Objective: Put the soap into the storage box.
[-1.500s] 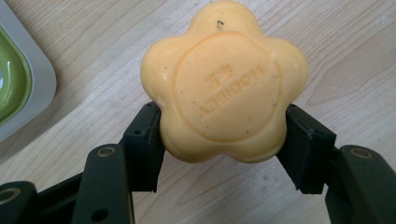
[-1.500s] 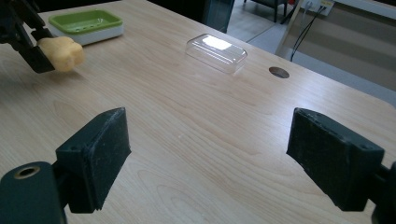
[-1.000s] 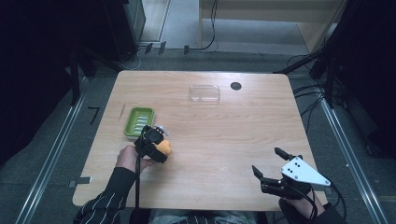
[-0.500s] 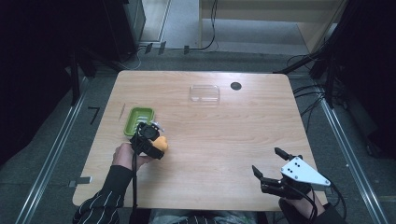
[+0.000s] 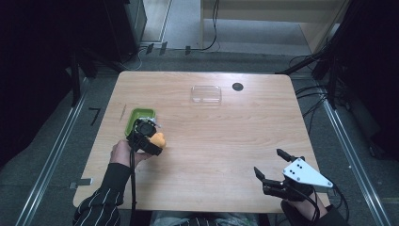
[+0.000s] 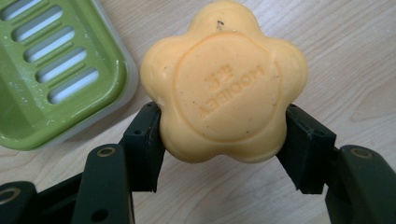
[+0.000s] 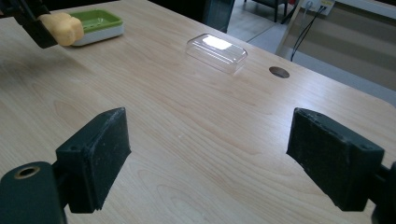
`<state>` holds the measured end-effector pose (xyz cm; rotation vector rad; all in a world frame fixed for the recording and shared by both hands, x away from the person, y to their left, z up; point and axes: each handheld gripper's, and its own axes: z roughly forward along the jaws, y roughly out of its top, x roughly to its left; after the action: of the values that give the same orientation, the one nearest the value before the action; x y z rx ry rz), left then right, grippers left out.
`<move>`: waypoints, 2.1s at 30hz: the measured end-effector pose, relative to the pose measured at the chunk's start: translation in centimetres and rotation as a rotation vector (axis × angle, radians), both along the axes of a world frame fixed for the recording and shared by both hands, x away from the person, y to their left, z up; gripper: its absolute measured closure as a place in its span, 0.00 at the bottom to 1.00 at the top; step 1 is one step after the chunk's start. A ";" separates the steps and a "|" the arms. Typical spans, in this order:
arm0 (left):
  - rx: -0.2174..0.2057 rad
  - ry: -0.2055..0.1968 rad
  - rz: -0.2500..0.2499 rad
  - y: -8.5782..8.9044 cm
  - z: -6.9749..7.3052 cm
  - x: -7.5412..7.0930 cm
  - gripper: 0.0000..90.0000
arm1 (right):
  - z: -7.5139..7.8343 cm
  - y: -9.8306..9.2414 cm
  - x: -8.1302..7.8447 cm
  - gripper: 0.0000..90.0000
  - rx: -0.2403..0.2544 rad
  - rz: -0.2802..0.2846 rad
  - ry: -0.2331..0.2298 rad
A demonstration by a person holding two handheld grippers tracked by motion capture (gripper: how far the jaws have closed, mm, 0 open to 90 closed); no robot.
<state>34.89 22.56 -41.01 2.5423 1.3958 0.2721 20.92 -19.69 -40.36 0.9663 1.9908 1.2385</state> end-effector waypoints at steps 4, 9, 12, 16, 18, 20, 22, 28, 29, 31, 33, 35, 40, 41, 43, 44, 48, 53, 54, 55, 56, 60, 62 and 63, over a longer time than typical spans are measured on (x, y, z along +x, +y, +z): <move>-0.003 -0.009 0.023 0.3 0.1 0.4 0.44 | 0.0 0.0 0.0 0.15 -0.001 0.000 -0.001; -0.018 -0.027 0.040 0.8 0.5 0.9 0.44 | 0.0 0.0 0.0 0.15 -0.001 0.000 0.002; -0.029 -0.033 0.053 1.0 0.6 1.2 0.44 | 0.0 0.0 0.0 0.15 -0.001 0.000 0.000; -0.027 -0.049 0.060 1.2 0.8 1.4 0.44 | 0.0 0.0 -0.1 0.15 -0.004 0.001 0.001; -0.029 -0.052 0.064 1.3 0.8 1.5 0.44 | 0.0 0.0 -0.1 0.15 -0.003 -0.001 0.002; -0.033 -0.051 0.072 1.3 0.8 1.7 0.44 | 0.0 0.0 0.0 0.15 -0.001 -0.001 0.000; -0.036 -0.052 0.077 1.5 0.9 1.9 0.44 | 0.0 0.0 -0.1 0.15 -0.003 0.000 0.001; -0.041 -0.065 0.100 2.3 1.1 2.6 0.44 | 0.0 0.0 -0.1 0.15 -0.002 -0.002 -0.001; -0.043 -0.062 0.103 2.4 1.1 2.7 0.44 | 0.0 0.0 -0.1 0.15 -0.004 -0.001 -0.001; -0.047 -0.067 0.116 2.7 1.1 2.9 0.44 | 0.0 0.0 0.0 0.15 -0.004 -0.001 -0.001; -0.047 -0.068 0.122 2.9 1.1 3.1 0.44 | 0.0 0.0 -0.1 0.15 -0.004 -0.002 -0.001; -0.053 -0.070 0.130 3.2 1.2 3.2 0.44 | 0.0 0.0 -0.1 0.15 -0.003 -0.001 0.001; -0.063 -0.084 0.144 3.6 1.5 3.8 0.44 | 0.0 0.0 -0.1 0.15 -0.006 -0.002 0.000; -0.065 -0.087 0.152 3.8 1.6 4.0 0.44 | 0.0 0.0 -0.1 0.15 -0.005 -0.002 -0.001; -0.066 -0.087 0.161 4.1 1.6 4.2 0.44 | 0.0 0.0 -0.1 0.15 -0.007 -0.001 -0.001; -0.070 -0.084 0.167 4.3 1.5 4.4 0.44 | 0.0 0.0 -0.1 0.15 -0.006 -0.001 -0.001; -0.078 -0.094 0.192 5.0 1.8 4.9 0.44 | 0.0 0.0 -0.1 0.15 -0.007 0.000 -0.001; -0.084 -0.102 0.218 5.7 1.8 5.5 0.44 | 0.0 0.0 -0.1 0.15 -0.007 0.000 0.000; -0.079 -0.100 0.217 5.8 1.8 5.6 0.44 | 0.0 0.0 -0.1 0.15 -0.009 0.001 -0.001; -0.077 -0.101 0.226 5.9 1.7 5.8 0.44 | 0.0 0.0 -0.1 0.15 -0.009 0.001 0.000; -0.071 -0.095 0.227 6.0 1.6 5.9 0.44 | 0.0 0.0 -0.1 0.15 -0.006 -0.001 0.001; -0.072 -0.087 0.241 6.2 1.3 6.3 0.44 | 0.0 0.0 -0.1 0.15 -0.008 0.001 0.002; -0.066 -0.087 0.248 6.3 1.0 6.6 0.44 | 0.0 0.0 -0.1 0.15 -0.009 0.001 0.000; -0.064 -0.083 0.251 6.3 1.0 6.7 0.44 | 0.0 0.0 -0.1 0.15 -0.009 0.002 0.000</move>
<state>41.62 28.86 -40.01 2.2768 1.6627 0.3646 20.85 -19.69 -40.37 0.9602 1.9956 1.2293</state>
